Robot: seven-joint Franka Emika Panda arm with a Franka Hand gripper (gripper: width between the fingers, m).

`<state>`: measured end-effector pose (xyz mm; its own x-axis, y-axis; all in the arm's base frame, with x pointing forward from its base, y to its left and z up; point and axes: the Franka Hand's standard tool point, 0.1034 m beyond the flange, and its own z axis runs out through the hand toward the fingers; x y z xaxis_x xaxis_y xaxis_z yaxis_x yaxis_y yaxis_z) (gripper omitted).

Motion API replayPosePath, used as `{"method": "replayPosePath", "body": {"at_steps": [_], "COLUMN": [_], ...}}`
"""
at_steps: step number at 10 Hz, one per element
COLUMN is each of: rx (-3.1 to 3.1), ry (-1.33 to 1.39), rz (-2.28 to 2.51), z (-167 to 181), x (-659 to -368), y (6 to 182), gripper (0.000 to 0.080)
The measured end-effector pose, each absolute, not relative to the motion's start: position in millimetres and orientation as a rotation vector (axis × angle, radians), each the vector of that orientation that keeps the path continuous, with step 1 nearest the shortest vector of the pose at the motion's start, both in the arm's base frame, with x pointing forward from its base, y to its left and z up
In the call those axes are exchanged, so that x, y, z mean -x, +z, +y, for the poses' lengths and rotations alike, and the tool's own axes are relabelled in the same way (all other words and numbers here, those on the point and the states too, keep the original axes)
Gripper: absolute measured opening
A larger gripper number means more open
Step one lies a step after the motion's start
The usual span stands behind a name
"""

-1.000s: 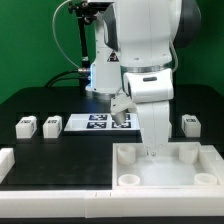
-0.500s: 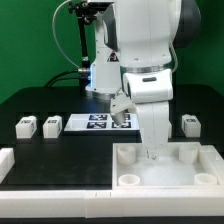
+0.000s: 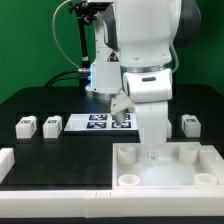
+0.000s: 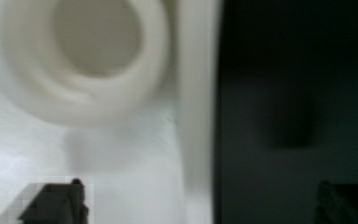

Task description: Assemble one leg

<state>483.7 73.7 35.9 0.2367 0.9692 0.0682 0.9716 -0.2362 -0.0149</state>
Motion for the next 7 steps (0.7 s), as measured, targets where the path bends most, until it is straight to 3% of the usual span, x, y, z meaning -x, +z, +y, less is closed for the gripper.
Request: {"method": "replayPosePath", "body": {"at_steps": [2, 3, 5, 7], "rx": [2.718, 2.830, 2.969, 3.007], "ry": [-0.050, -0.045, -0.046, -0.059], "rz": [-1.443, -1.213, -0.756, -0.526], "z": [102.2, 114.2, 147.2, 151.3], "x": [-463.9, -464.8, -444.4, -446.1], "y": [48.8, 65.6, 65.9, 66.6], "gripper": [0.0649, 0.0649, 0.0649, 0.0649]}}
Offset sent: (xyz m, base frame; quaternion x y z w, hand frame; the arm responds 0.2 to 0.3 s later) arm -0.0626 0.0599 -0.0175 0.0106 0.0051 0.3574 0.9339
